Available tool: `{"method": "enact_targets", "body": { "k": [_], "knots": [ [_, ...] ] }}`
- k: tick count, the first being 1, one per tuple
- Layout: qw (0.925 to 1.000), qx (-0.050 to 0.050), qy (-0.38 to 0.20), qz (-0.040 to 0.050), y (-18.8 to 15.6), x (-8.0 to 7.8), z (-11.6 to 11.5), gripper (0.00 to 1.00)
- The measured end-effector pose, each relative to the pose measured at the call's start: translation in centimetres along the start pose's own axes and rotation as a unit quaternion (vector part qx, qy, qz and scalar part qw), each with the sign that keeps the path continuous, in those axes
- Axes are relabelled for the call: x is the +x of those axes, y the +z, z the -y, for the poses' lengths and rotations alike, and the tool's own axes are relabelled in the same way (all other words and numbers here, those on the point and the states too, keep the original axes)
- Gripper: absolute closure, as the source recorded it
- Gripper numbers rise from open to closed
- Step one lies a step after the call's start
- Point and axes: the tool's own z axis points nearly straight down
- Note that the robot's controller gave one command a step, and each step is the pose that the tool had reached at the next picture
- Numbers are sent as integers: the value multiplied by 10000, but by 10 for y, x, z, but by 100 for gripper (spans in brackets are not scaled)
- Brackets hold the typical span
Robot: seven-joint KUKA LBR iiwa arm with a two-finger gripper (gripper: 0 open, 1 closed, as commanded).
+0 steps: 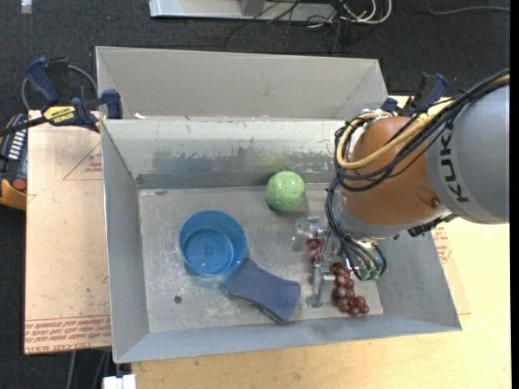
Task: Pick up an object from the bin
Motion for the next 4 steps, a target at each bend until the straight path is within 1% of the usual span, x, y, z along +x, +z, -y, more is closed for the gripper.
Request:
{"method": "enact_targets", "body": {
  "k": [1,2,3,4],
  "knots": [
    [10000,0,1,37,-3,-2,0,0],
    [9990,-13,-436,84,89,5,-87,0],
    [9982,11,-589,107,58,10,-122,0],
    [9990,3,-445,94,82,6,-93,0]
  ]
}}
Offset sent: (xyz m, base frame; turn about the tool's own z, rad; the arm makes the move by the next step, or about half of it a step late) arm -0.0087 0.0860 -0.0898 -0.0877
